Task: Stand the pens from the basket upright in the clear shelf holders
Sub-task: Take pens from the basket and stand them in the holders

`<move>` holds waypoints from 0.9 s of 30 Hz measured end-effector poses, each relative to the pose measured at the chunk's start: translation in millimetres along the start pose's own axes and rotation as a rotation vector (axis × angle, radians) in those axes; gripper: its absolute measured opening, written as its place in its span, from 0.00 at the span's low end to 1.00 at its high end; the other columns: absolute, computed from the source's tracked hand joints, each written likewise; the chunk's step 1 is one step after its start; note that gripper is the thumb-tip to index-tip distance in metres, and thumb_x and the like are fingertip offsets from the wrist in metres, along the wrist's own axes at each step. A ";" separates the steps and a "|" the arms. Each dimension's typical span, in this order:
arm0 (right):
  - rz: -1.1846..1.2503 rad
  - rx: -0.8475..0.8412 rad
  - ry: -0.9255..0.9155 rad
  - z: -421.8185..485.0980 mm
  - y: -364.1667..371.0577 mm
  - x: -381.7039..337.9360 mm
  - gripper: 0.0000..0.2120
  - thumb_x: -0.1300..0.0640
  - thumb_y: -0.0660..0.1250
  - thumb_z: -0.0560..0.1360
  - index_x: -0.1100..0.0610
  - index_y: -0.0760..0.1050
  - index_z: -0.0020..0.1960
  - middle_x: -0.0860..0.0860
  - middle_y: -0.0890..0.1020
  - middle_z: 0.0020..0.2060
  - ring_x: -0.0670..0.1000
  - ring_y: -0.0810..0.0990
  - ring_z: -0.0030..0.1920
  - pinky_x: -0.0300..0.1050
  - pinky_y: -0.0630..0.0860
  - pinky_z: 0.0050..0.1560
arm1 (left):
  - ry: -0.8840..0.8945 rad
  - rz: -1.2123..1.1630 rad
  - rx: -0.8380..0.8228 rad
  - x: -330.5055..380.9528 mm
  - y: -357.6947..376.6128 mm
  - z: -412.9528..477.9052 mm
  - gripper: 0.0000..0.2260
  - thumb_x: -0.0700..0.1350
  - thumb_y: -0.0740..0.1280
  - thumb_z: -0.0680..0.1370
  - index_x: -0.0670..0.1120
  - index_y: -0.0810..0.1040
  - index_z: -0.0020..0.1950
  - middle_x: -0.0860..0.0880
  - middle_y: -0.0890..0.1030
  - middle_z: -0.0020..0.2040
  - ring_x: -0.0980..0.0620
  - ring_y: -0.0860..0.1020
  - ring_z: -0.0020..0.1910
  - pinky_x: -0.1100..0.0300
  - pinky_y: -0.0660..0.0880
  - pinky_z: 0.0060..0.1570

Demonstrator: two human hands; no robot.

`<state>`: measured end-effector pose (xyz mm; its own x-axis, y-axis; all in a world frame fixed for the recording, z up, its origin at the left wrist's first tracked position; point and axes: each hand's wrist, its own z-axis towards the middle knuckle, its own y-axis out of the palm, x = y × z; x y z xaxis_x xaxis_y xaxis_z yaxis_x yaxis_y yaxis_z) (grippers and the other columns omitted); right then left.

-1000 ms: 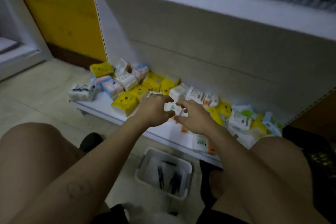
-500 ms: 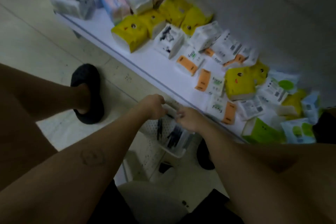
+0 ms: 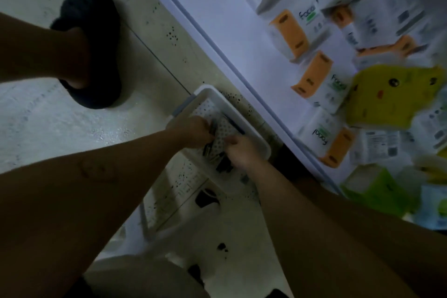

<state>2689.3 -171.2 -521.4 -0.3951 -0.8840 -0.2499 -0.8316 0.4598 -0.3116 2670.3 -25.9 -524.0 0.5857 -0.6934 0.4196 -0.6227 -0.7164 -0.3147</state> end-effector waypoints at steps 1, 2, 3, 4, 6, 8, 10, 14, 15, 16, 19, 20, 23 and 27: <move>0.021 0.013 0.011 7.2 1.8 -1.3 0.14 0.61 0.57 0.80 0.62 0.73 0.63 0.57 0.77 0.51 0.55 0.76 0.48 0.43 0.71 0.42 | -0.007 -0.031 -0.017 -1.5 3.0 4.7 0.16 0.46 0.63 0.80 0.41 0.74 0.66 0.42 0.75 0.64 0.45 0.73 0.61 0.60 0.67 0.52; 0.030 0.032 0.030 14.3 3.6 -2.1 0.11 0.61 0.57 0.80 0.61 0.75 0.58 0.56 0.76 0.46 0.54 0.75 0.44 0.44 0.70 0.40 | -0.014 -0.058 -0.033 -3.1 5.7 10.0 0.16 0.45 0.63 0.80 0.42 0.74 0.67 0.42 0.74 0.65 0.46 0.72 0.62 0.60 0.66 0.53; 0.027 0.048 0.040 21.2 5.2 -3.3 0.08 0.60 0.57 0.80 0.58 0.75 0.51 0.55 0.75 0.41 0.53 0.73 0.40 0.44 0.69 0.38 | -0.022 -0.078 -0.048 -5.7 8.2 15.3 0.17 0.44 0.63 0.80 0.42 0.73 0.68 0.43 0.73 0.66 0.45 0.71 0.64 0.60 0.66 0.54; 0.024 0.053 0.045 27.4 6.2 -5.3 0.08 0.60 0.57 0.80 0.57 0.73 0.47 0.54 0.74 0.39 0.52 0.72 0.38 0.44 0.68 0.38 | -0.026 -0.087 -0.064 -7.1 9.4 19.0 0.17 0.44 0.63 0.80 0.43 0.72 0.69 0.43 0.72 0.67 0.45 0.70 0.65 0.59 0.66 0.57; 0.041 0.040 0.029 39.1 7.4 -6.7 0.09 0.60 0.56 0.80 0.58 0.75 0.55 0.56 0.75 0.43 0.54 0.73 0.40 0.45 0.70 0.39 | -0.023 -0.096 -0.102 -10.4 12.4 27.4 0.19 0.42 0.63 0.80 0.45 0.70 0.71 0.43 0.70 0.69 0.45 0.68 0.67 0.57 0.66 0.62; 0.067 0.028 0.036 46.7 4.2 -5.7 0.15 0.62 0.56 0.80 0.61 0.73 0.64 0.57 0.77 0.46 0.54 0.74 0.41 0.46 0.72 0.40 | -0.006 -0.069 -0.133 -10.8 15.4 35.8 0.20 0.42 0.61 0.80 0.46 0.68 0.73 0.43 0.69 0.71 0.44 0.67 0.69 0.55 0.64 0.66; 0.043 0.021 0.036 52.9 0.7 -3.9 0.15 0.65 0.55 0.80 0.66 0.72 0.65 0.54 0.72 0.37 0.49 0.69 0.34 0.40 0.67 0.35 | 0.000 -0.024 -0.144 -12.3 19.4 47.4 0.20 0.43 0.60 0.81 0.48 0.67 0.74 0.44 0.69 0.71 0.45 0.66 0.70 0.54 0.63 0.68; 0.073 0.009 0.018 59.5 0.3 -3.2 0.17 0.66 0.54 0.81 0.65 0.70 0.68 0.56 0.77 0.46 0.52 0.76 0.42 0.37 0.74 0.39 | 0.008 0.125 -0.130 -16.3 27.7 61.3 0.19 0.45 0.57 0.82 0.45 0.67 0.73 0.43 0.70 0.69 0.44 0.68 0.67 0.54 0.63 0.68; 0.037 0.014 -0.012 60.4 3.1 -4.8 0.17 0.65 0.54 0.81 0.64 0.69 0.69 0.59 0.78 0.54 0.56 0.78 0.51 0.39 0.75 0.50 | 0.015 0.144 -0.094 -18.3 28.6 62.7 0.18 0.45 0.57 0.82 0.44 0.68 0.72 0.42 0.70 0.69 0.43 0.68 0.67 0.54 0.63 0.68; -0.021 0.013 -0.049 59.0 5.3 -7.7 0.17 0.65 0.54 0.81 0.65 0.69 0.69 0.60 0.76 0.61 0.58 0.75 0.60 0.43 0.72 0.59 | 0.014 0.153 -0.044 -21.4 29.6 62.8 0.18 0.46 0.58 0.81 0.44 0.70 0.71 0.42 0.69 0.70 0.42 0.68 0.67 0.54 0.64 0.67; -0.139 0.006 -0.173 63.0 17.6 -9.0 0.17 0.60 0.56 0.81 0.61 0.69 0.68 0.57 0.72 0.66 0.58 0.69 0.68 0.47 0.65 0.69 | 0.057 0.147 0.071 -29.5 31.8 60.0 0.18 0.47 0.60 0.80 0.42 0.72 0.68 0.39 0.70 0.68 0.38 0.67 0.66 0.51 0.63 0.68; -0.182 0.014 -0.206 63.8 22.8 -8.4 0.18 0.57 0.58 0.81 0.59 0.68 0.70 0.57 0.70 0.68 0.58 0.67 0.70 0.48 0.63 0.71 | 0.088 0.133 0.083 -31.2 33.1 57.5 0.18 0.46 0.59 0.80 0.39 0.72 0.67 0.37 0.71 0.66 0.38 0.68 0.65 0.52 0.62 0.68; -0.304 0.097 -0.207 65.0 37.7 1.2 0.25 0.50 0.60 0.80 0.56 0.62 0.75 0.57 0.61 0.74 0.58 0.60 0.73 0.51 0.60 0.73 | 0.120 0.007 0.138 -29.4 34.2 50.7 0.19 0.47 0.57 0.80 0.36 0.74 0.64 0.37 0.74 0.63 0.39 0.69 0.65 0.54 0.61 0.66; -0.334 0.126 -0.180 68.0 53.3 10.1 0.33 0.51 0.64 0.77 0.58 0.55 0.77 0.56 0.54 0.77 0.58 0.55 0.75 0.56 0.57 0.75 | 0.106 -0.141 0.153 -25.9 28.9 51.9 0.14 0.41 0.61 0.81 0.36 0.76 0.63 0.39 0.73 0.65 0.42 0.69 0.66 0.64 0.62 0.59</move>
<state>2667.5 -149.9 -602.8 -0.0268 -0.9628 -0.2687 -0.8440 0.1658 -0.5101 2664.1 -32.6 -588.1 0.5985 -0.5794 0.5533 -0.4480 -0.8146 -0.3684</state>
